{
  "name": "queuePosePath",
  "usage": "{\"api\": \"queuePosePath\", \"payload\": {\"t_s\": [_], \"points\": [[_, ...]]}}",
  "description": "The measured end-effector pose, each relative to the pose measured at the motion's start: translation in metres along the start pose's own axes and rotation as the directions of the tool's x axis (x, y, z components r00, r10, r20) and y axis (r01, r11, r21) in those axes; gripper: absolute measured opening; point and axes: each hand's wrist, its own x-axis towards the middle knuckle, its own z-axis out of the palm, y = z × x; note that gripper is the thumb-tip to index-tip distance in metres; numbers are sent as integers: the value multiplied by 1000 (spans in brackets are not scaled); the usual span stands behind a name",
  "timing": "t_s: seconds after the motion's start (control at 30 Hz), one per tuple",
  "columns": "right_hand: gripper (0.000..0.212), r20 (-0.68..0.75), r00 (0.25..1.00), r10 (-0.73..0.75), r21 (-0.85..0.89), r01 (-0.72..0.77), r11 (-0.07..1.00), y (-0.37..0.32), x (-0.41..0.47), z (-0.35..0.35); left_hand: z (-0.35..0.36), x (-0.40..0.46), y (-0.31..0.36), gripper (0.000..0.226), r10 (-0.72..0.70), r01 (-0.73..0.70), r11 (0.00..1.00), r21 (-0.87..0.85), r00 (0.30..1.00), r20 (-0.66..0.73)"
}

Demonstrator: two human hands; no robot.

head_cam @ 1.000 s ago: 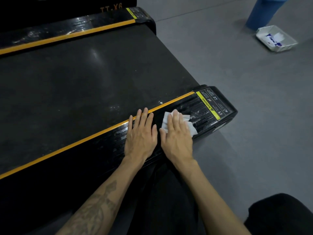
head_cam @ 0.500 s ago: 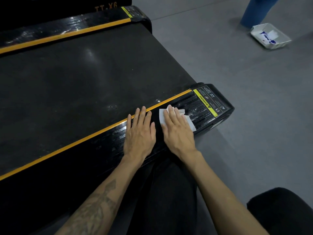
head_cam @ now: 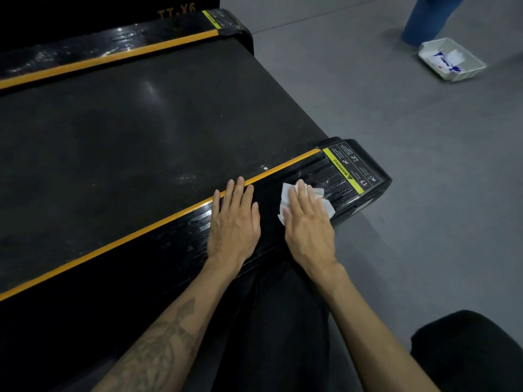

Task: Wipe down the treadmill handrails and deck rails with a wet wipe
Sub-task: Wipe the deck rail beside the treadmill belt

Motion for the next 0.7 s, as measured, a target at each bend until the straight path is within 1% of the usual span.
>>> {"api": "queuePosePath", "payload": {"t_s": [0.07,0.13,0.23,0.27,0.33,0.4,0.47,0.57,0.63,0.7], "points": [[58,17,1000,6,-29,-6,1000,-9,-14,6,1,0,0,55,1,-1,1000,1,1000,1],[57,36,998,-46,-3,47,999,-14,-13,8,2,1,-1,55,9,-9,1000,4,1000,-2],[58,27,994,-107,40,106,994,-5,4,1,3,1,-1,55,14,-14,1000,3,1000,-14],[58,24,995,-92,35,91,995,-1,6,-1,3,1,-1,55,15,-15,1000,1,1000,-16],[58,5,1000,-12,19,12,1000,1,0,1,3,1,-1,54,17,-17,1000,1,1000,-21],[59,-4,999,38,16,-38,999,-10,-12,8,4,1,-1,53,19,-19,1000,3,1000,-21],[59,5,1000,-8,12,8,1000,-16,-15,13,4,2,-1,53,20,-20,1000,0,999,-24],[58,21,995,-101,15,101,995,-4,-1,6,4,1,-1,52,27,-27,1000,-10,999,-30],[58,17,997,-71,14,71,997,8,2,1,3,1,-1,52,36,-36,999,-17,999,-36],[58,-16,1000,17,10,-17,1000,7,-6,3,1,0,0,51,52,-53,998,-25,998,-40]]}}
